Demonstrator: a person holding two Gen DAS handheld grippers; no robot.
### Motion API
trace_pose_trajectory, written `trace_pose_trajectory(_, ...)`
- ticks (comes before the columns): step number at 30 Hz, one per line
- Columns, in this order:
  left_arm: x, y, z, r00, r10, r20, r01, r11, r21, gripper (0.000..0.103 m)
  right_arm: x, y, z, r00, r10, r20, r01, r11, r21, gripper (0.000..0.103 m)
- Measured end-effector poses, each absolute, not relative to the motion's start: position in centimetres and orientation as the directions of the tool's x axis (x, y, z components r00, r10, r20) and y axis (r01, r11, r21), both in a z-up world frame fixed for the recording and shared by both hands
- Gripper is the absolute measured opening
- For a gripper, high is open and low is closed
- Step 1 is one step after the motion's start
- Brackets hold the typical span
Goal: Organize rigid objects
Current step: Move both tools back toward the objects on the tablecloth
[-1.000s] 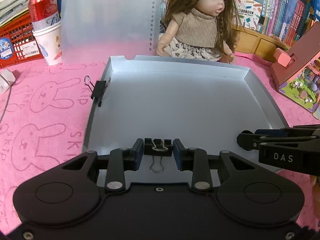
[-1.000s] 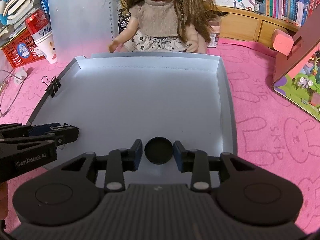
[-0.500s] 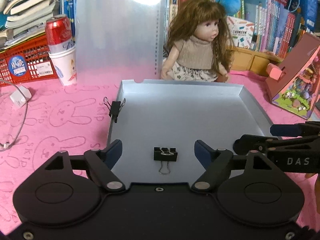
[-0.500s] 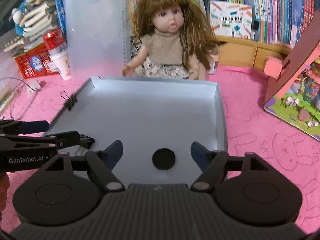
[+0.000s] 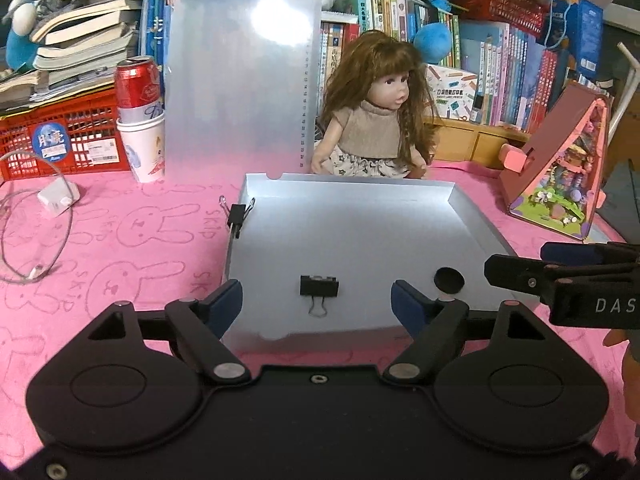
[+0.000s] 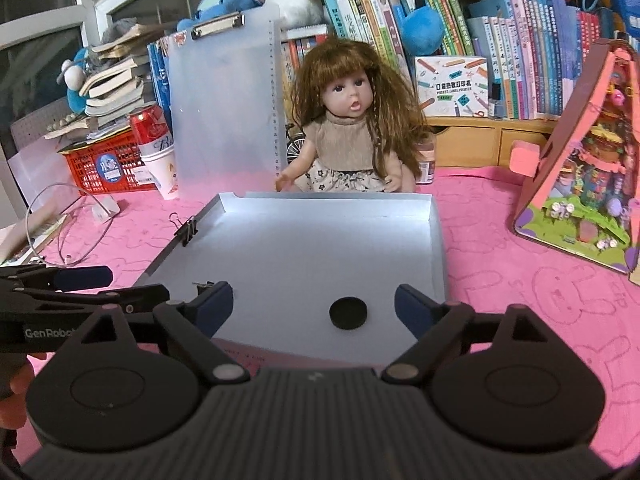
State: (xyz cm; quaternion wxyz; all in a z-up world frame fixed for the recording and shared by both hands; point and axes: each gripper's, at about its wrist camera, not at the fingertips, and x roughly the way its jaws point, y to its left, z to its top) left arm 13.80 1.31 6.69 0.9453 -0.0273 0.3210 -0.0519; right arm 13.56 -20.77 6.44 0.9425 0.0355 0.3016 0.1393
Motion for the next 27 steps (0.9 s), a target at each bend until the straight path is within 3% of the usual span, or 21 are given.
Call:
trace_pose_trajectory(8, 10.5, 2.3, 5.4, 0.794, -0.153, -0.589, 0.087, 0.986, -0.139, 0.081, 10.1, -20.7, 5.4, 0.810, 0.276, -0.517, -0.247, 0.961, 0.125, 0.097)
trace_pose_trajectory(27, 4.8, 2.5, 2.6, 0.815, -0.117, -0.567, 0.093, 0.993, -0.072, 0.083, 4.7, -20.7, 2.7, 0.863, 0.202, -0.464, -0.201, 0.978, 0.052, 0.103)
